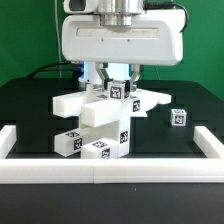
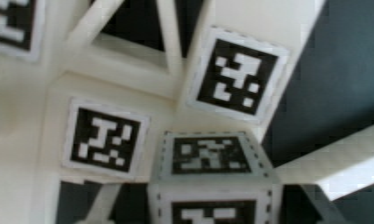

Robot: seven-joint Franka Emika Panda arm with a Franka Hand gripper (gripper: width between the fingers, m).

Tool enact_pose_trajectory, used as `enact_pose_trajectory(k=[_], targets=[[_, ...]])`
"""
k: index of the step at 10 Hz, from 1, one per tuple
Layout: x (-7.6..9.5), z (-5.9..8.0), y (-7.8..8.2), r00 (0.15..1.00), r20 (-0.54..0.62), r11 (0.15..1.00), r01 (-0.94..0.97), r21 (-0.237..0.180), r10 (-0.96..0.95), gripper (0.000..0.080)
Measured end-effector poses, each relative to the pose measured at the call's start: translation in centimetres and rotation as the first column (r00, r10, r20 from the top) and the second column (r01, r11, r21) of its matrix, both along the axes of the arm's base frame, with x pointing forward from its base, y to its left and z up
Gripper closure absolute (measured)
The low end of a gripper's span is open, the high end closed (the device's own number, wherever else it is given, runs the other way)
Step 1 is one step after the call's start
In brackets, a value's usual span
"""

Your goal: Assemble chair

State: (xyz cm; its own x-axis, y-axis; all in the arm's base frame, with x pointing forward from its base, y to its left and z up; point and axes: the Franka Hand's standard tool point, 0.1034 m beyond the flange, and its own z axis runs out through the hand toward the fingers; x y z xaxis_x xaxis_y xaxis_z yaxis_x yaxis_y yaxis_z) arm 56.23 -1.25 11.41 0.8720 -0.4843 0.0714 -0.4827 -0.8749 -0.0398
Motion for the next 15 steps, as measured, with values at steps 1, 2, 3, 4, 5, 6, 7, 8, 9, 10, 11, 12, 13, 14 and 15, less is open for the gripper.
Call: enact_pose_trajectory(k=[1, 2, 3, 4, 5, 6, 7, 8, 9, 10, 11, 12, 13, 14, 15], targets=[[0.0, 0.0, 0.0, 0.999, 0.0, 0.999, 0.035, 0.003, -0.035, 0.0512], [0.0, -0.01, 0.02, 0.993, -0.001, 0.992, 0.122, 0.011, -0.122, 0.0512], [0.0, -0.02, 0.03, 0.982, -0.002, 0.982, 0.189, 0.017, -0.189, 0.0512], [0.0, -0.01, 0.03, 0.968, -0.003, 0.968, 0.25, 0.022, -0.25, 0.0512], [0.02, 0.0, 0.06, 0.948, -0.004, 0.947, 0.319, 0.028, -0.319, 0.0512], [0.03, 0.01, 0.06, 0.929, -0.006, 0.928, 0.37, 0.033, -0.37, 0.0511], [0.04, 0.02, 0.07, 0.917, -0.007, 0.916, 0.399, 0.036, -0.399, 0.0511], [0.06, 0.02, 0.14, 0.881, -0.011, 0.88, 0.472, 0.046, -0.472, 0.0511], [0.06, 0.03, 0.19, 0.844, -0.015, 0.843, 0.536, 0.053, -0.536, 0.0511], [0.06, 0.03, 0.21, 0.813, -0.018, 0.812, 0.582, 0.056, -0.582, 0.0511], [0.06, 0.02, 0.21, 0.824, -0.017, 0.822, 0.567, 0.055, -0.567, 0.0511], [0.06, 0.02, 0.21, 0.824, -0.017, 0.822, 0.567, 0.055, -0.567, 0.0511], [0.06, 0.02, 0.21, 0.824, -0.017, 0.822, 0.567, 0.055, -0.567, 0.0419], [0.06, 0.16, 0.27, 0.826, -0.021, 0.824, 0.563, 0.056, -0.563, 0.028], [0.22, 0.71, 0.44, 0.83, -0.021, 0.827, 0.558, 0.063, -0.558, 0.0191]])
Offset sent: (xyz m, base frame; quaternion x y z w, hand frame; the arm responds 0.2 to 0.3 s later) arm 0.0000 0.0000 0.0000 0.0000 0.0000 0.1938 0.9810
